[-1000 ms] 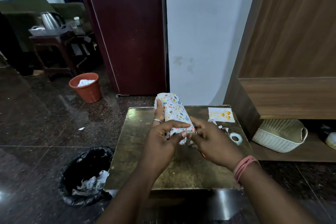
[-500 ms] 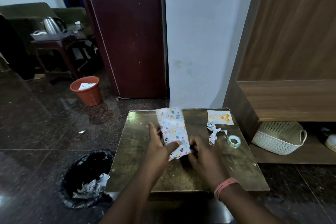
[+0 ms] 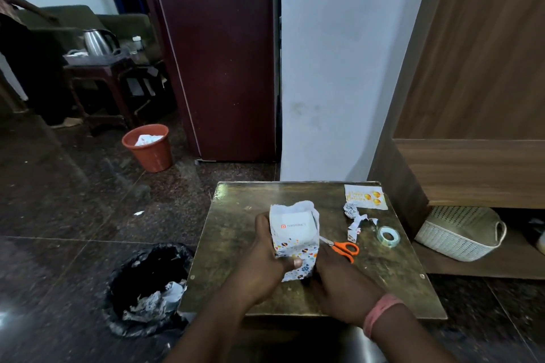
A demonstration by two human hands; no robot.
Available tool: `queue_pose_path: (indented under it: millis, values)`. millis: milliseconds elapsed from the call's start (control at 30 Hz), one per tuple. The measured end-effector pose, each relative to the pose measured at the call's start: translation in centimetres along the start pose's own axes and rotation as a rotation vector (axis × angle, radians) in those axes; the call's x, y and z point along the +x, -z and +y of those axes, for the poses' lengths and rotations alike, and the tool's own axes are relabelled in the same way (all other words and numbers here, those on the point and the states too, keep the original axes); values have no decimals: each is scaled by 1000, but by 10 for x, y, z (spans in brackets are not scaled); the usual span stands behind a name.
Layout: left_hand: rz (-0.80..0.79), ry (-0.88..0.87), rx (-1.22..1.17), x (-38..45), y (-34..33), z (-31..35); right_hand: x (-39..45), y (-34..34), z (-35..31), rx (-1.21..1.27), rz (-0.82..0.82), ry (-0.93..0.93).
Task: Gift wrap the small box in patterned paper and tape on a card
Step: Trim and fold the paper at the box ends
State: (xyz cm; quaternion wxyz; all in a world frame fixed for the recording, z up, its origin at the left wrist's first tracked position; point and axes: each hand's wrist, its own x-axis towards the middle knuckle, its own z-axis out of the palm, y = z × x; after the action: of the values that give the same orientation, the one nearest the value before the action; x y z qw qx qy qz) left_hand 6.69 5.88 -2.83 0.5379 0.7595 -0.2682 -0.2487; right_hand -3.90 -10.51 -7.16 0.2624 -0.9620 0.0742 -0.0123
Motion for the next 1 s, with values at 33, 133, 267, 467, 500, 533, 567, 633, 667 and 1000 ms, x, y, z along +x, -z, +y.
queue_pose_path:
  millis: [33, 133, 267, 467, 500, 533, 567, 633, 667, 1000]
  values:
    - [-16, -17, 35, -1, -1, 1, -3, 7, -1, 2, -52, 5]
    - [-24, -42, 75, -1, 0, 4, -10, 39, -13, 39, -66, -18]
    - [-6, -51, 73, -2, 0, 7, -8, 68, -35, 671, 178, -133]
    - [-30, -85, 49, -2, -6, 11, 4, 71, -55, 940, 175, -182]
    - [-26, -90, 42, -1, -7, 12, 6, 70, -56, 970, 177, -191]
    - [-23, -95, 29, -1, -8, 13, 8, 68, -54, 1017, 187, -210]
    - [-24, -99, 10, 0, -9, 13, 9, 68, -56, 1062, 190, -236]
    - [-41, -96, -35, 0, -12, 13, 11, 68, -57, 1116, 199, -277]
    - [-50, -93, -57, 1, -13, 12, 12, 68, -56, 1129, 205, -293]
    - [-49, -106, -273, 6, -19, 16, 19, 78, -61, 1218, 282, -387]
